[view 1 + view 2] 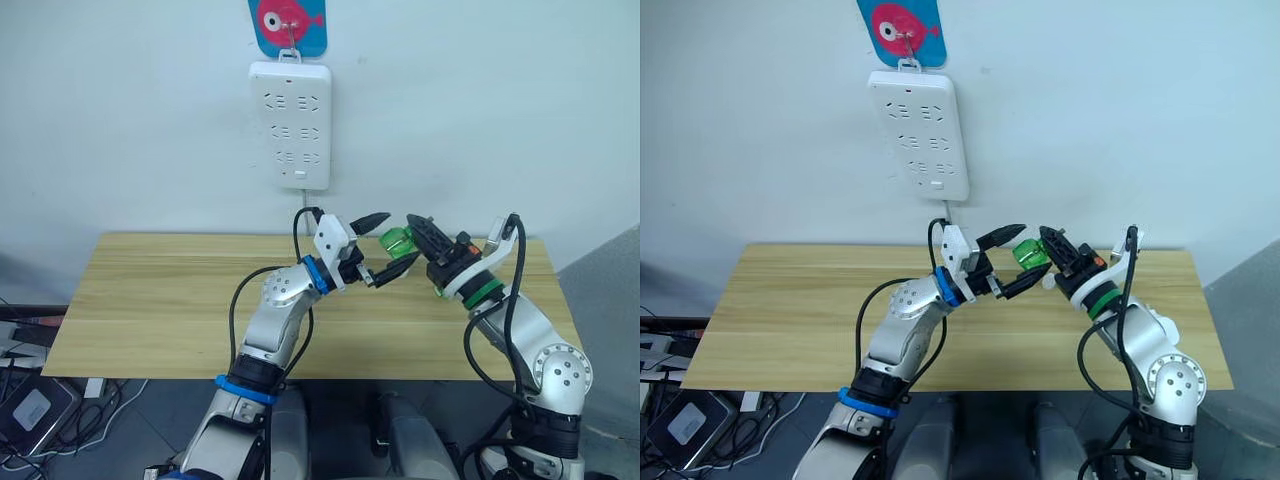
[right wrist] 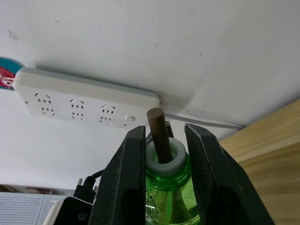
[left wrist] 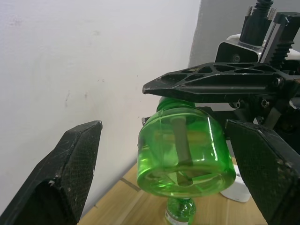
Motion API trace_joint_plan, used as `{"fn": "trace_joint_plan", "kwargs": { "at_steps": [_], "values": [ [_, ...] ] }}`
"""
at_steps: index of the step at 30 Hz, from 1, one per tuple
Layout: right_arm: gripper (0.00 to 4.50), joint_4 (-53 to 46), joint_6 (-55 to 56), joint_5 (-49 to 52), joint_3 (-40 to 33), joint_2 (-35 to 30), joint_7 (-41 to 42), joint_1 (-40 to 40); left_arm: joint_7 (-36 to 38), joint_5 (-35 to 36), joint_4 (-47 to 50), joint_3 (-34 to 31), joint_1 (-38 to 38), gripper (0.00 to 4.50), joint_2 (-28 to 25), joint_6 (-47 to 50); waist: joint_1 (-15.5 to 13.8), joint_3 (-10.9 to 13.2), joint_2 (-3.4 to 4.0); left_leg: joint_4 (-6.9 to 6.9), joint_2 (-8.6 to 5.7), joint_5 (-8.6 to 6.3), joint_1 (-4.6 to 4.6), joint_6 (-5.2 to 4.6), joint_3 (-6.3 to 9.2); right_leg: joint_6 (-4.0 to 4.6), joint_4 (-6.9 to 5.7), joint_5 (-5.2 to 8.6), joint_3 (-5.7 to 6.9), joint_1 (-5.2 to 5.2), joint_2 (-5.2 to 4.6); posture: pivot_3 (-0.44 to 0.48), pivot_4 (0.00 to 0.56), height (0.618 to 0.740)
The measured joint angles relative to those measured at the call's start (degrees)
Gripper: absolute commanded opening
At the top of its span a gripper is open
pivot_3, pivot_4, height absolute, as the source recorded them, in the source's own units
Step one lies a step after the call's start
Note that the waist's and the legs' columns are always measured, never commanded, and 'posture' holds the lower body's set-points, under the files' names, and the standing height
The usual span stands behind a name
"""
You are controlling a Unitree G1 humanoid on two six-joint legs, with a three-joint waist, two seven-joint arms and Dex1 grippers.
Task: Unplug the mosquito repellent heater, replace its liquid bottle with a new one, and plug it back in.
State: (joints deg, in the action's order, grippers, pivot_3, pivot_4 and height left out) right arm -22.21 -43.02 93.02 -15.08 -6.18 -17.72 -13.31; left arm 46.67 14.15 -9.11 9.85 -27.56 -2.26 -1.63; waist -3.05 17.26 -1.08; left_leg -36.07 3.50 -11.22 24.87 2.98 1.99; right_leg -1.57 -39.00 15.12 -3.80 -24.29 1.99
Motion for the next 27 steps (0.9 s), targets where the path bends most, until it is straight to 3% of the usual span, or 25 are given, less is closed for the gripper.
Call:
{"fn": "trace_joint_plan", "kwargs": {
  "at_steps": [3,6,11,19,24,26,27],
  "values": [
    [0.87,0.0,0.8,0.4,0.8,-0.9,-0.1,0.2,0.0,0.0,-0.5,0.0,-0.1,4.5,0.3,0.0,0.0,0.0,0.0,0.0,0.0,0.0,0.0,0.0,0.0,0.0,0.0,0.0,0.0,0.0,0.0,0.206,0.238,0.74],
    [0.87,0.0,1.8,0.6,1.3,-1.8,-0.2,0.3,-0.1,0.0,-0.5,0.0,-0.1,3.95,0.3,0.0,0.0,0.0,0.0,0.0,0.0,0.0,0.0,0.0,0.0,0.0,0.0,0.0,-0.01,0.0,0.0,0.204,0.238,0.74],
    [0.87,0.0,3.9,1.0,2.1,-2.3,-0.4,0.4,0.0,0.0,-0.5,0.7,-0.1,2.31,0.9,0.0,0.0,0.0,-0.01,-0.01,-0.01,0.0,0.0,0.0,-0.01,0.0,0.0,0.0,-0.02,0.0,0.0,0.204,0.24,0.74],
    [0.87,0.0,5.6,1.0,3.3,-2.9,-0.9,0.3,-0.9,0.0,-0.7,0.9,-0.1,2.26,0.8,-0.1,0.1,0.0,0.0,-0.01,0.0,0.0,0.0,0.0,0.0,0.0,-0.01,0.0,-0.02,0.0,0.0,0.204,0.241,0.74],
    [2.51,-0.4,5.6,0.9,4.6,-4.7,-0.9,-0.1,-1.2,0.1,-1.0,0.9,-0.1,2.26,0.7,0.6,0.1,0.0,0.0,-0.01,0.0,0.0,0.0,0.0,0.01,0.0,-0.01,0.0,-0.01,0.0,0.0,0.198,0.247,0.74],
    [3.42,-1.6,4.7,1.0,5.4,-6.6,-0.8,0.0,-0.6,1.0,-1.0,0.7,-0.2,2.26,0.2,2.3,0.1,0.0,0.0,-0.01,0.0,0.0,0.0,0.0,0.01,0.0,-0.01,0.0,-0.01,0.0,0.01,0.194,0.251,0.74],
    [3.55,-1.9,4.2,1.0,5.7,-7.9,-0.8,0.0,0.1,1.6,-1.0,0.7,-0.4,2.26,-0.2,3.3,0.1,0.0,0.0,-0.01,-0.01,0.0,0.01,0.0,0.01,0.0,-0.02,0.0,0.0,0.0,0.0,0.191,0.254,0.74]
  ]
}}
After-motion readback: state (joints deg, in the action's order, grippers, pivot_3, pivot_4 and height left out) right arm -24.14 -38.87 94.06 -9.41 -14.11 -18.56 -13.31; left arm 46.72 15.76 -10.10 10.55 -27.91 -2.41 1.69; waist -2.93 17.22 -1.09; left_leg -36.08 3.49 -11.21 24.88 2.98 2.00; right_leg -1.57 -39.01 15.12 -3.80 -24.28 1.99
